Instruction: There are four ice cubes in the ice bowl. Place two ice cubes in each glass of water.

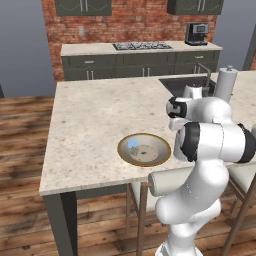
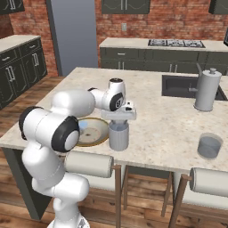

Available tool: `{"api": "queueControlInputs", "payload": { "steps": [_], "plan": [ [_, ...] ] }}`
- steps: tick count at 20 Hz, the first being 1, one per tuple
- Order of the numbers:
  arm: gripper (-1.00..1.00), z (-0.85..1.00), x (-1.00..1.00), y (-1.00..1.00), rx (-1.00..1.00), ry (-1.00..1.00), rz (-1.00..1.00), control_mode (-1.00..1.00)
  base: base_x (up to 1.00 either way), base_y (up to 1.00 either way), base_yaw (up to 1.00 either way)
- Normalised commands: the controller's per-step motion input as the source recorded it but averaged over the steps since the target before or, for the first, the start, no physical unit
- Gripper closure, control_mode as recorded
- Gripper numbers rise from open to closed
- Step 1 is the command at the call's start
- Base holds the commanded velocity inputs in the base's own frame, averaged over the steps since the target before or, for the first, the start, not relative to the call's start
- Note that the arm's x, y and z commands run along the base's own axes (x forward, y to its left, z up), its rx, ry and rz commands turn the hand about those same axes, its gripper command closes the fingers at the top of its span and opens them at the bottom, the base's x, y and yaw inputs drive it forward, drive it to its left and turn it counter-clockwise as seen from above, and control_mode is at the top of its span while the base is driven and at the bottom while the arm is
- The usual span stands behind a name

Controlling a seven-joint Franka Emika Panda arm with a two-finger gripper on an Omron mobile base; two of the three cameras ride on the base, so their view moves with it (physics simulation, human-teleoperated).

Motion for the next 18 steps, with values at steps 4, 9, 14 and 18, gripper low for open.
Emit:
{"api": "queueControlInputs", "payload": {
  "steps": [4,9,14,18],
  "plan": [
    [-1.0,0.97,-0.56,0.07,0.0,-0.27,-0.01,-1.0,0.0,0.0,0.0],
    [-1.0,0.36,-0.35,0.17,0.0,-0.16,-0.01,-1.0,0.0,0.0,0.0],
    [-1.0,0.0,0.52,-0.1,0.01,0.02,-0.01,-1.0,0.0,0.0,0.0],
    [-1.0,0.0,0.4,-0.4,0.09,0.11,0.0,-1.0,0.0,0.0,0.0]
  ]
}}
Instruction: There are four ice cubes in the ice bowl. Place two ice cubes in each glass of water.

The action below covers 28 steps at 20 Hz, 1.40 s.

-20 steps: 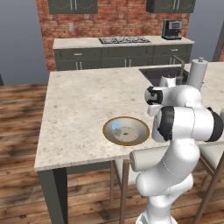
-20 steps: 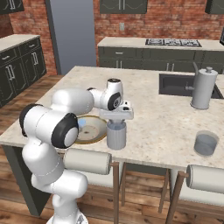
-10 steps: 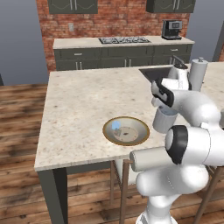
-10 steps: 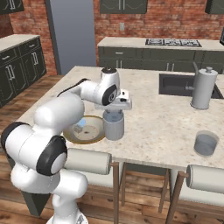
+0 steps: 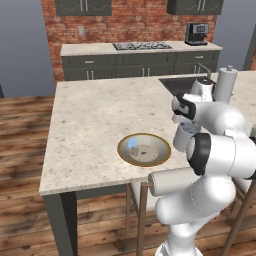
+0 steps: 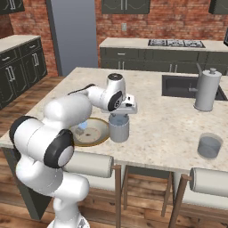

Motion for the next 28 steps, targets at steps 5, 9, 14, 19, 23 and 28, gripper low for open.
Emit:
{"api": "queueControlInputs", "payload": {
  "steps": [5,9,14,19,23,28],
  "plan": [
    [-1.0,-0.16,0.26,-0.15,0.0,0.05,0.0,-1.0,0.0,0.0,0.0],
    [-1.0,-0.45,0.14,0.08,-0.07,0.08,0.0,-1.0,0.0,0.0,0.0],
    [-1.0,-0.5,0.04,0.13,-0.07,0.09,0.0,-1.0,0.0,0.0,0.0],
    [-1.0,-0.42,0.01,0.07,-0.02,0.06,0.0,-1.0,0.0,0.0,0.0],
    [-1.0,-0.34,0.0,0.0,0.0,0.0,0.0,-1.0,0.0,0.0,0.0],
    [1.0,-0.18,0.0,0.0,0.0,0.0,0.0,-1.0,0.0,0.0,0.0]
  ]
}}
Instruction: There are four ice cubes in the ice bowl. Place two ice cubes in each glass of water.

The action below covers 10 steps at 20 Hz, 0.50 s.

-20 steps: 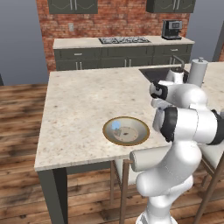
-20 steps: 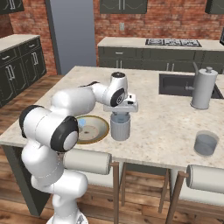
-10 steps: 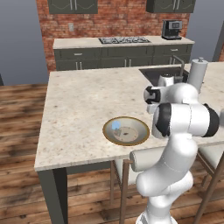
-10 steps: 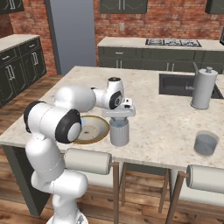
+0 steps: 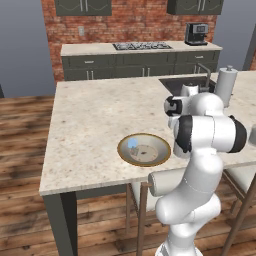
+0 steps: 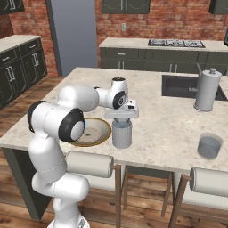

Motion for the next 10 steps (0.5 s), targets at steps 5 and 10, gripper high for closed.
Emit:
{"api": "queueControlInputs", "payload": {
  "steps": [5,10],
  "plan": [
    [1.0,0.0,0.0,0.0,0.0,0.0,0.0,-1.0,0.0,0.0,0.0],
    [1.0,0.09,-0.17,0.0,0.0,-0.05,0.0,-1.0,0.0,0.0,0.0]
  ]
}}
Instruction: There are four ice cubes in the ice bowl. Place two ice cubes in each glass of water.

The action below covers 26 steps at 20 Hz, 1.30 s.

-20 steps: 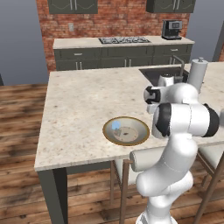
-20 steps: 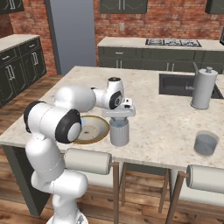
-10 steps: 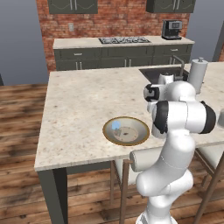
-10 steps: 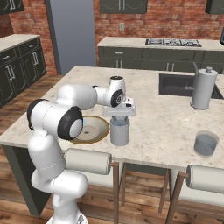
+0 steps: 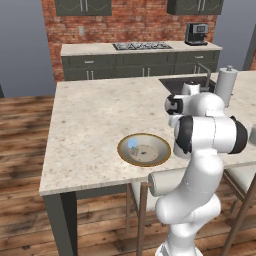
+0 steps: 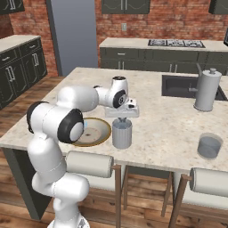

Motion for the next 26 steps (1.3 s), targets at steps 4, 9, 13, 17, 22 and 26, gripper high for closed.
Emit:
{"api": "queueControlInputs", "payload": {
  "steps": [4,9,13,17,22,26],
  "plan": [
    [1.0,0.83,-0.82,0.25,0.0,-0.3,0.0,-1.0,0.0,0.0,0.0],
    [1.0,0.25,-0.2,0.92,0.0,-0.16,0.0,-1.0,0.0,0.0,0.0],
    [1.0,-0.21,0.01,1.0,0.02,-0.04,0.0,-1.0,0.0,0.0,0.0],
    [-1.0,-0.13,0.18,1.0,0.13,0.0,0.0,-1.0,0.0,0.0,0.0],
    [-1.0,-0.13,0.18,1.0,0.33,0.03,0.0,-1.0,0.0,0.0,0.0],
    [-1.0,-0.08,0.08,0.35,0.03,0.1,0.0,-1.0,0.0,0.0,0.0]
  ]
}}
